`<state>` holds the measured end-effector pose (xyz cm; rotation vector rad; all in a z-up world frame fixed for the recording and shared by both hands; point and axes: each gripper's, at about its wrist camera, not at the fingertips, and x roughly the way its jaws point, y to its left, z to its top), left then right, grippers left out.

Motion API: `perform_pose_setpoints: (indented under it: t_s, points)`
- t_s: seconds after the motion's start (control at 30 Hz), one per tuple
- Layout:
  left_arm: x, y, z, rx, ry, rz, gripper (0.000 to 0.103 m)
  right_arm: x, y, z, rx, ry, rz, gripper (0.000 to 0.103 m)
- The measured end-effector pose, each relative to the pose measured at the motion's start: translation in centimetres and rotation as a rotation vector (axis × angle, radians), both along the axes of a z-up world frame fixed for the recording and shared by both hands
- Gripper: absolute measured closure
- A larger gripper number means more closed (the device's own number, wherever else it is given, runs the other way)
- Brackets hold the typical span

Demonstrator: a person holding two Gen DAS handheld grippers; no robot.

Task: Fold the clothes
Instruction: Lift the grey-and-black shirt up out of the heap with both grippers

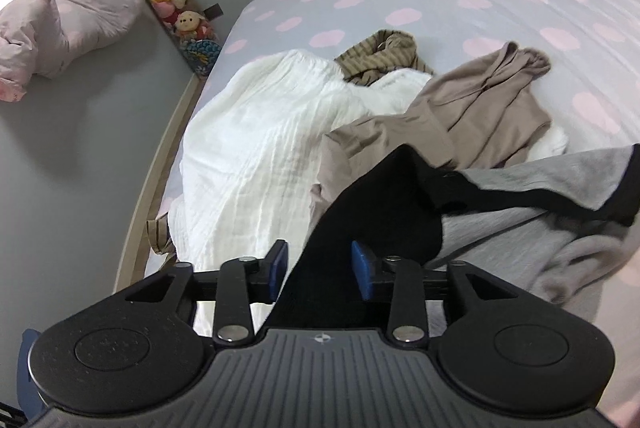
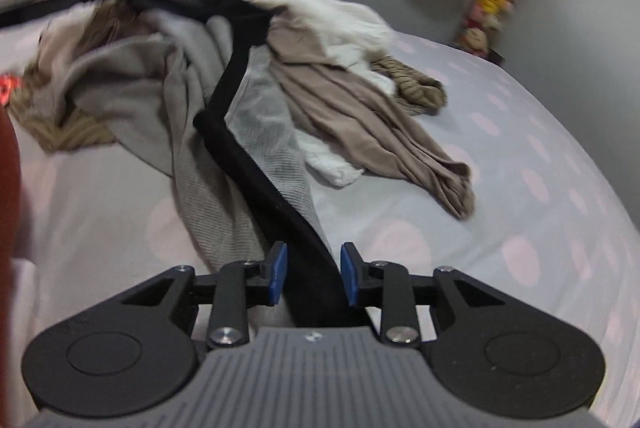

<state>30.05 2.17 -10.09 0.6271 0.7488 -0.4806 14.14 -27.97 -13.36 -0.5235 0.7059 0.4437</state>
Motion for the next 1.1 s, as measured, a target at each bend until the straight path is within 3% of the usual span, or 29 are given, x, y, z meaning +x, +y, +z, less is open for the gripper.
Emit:
perform_pose_setpoints:
  t_s: [0.13,0.23,0.27,0.3,0.57,0.73,0.87,1.1]
  points:
    - [1.0,0.1,-1.1,0.007,0.025,0.007,0.057,1.6,0.1,-1.1,-0.035,0.012,0.029,0.07]
    - [1.4,0.6,-1.4,-0.051,0.099,0.055,0.058,2.3,0.2,-1.4,-0.015,0.044,0.042,0.077]
    - [1.5,0.8,-1.5,-0.076,0.13,0.073,0.06,2.5,0.2,-1.4,-0.002,0.061,0.046,0.094]
    - [1.6,1.0,-1.6,-0.1,0.161,0.091,0.067,2.6,0.3,-1.5,0.011,0.077,0.051,0.099]
    - [-1.6,0.6,1.1,-0.085,0.092,0.119,0.095,0.9,-0.6,1.4,0.039,-0.039,-0.058,0.101]
    - [-4.6,0.2,4.4,-0.07,0.028,0.127,0.1,-0.5,-2.2,4.4,0.057,-0.117,-0.153,0.101]
    - [-7.1,0.2,7.9,-0.1,-0.032,0.128,0.101,-2.1,-3.6,7.1,0.068,-0.203,-0.239,0.101]
    - [-11.4,-0.6,17.8,-0.266,-0.201,0.127,0.101,-6.4,-6.9,14.8,0.1,-0.413,-0.362,0.102]
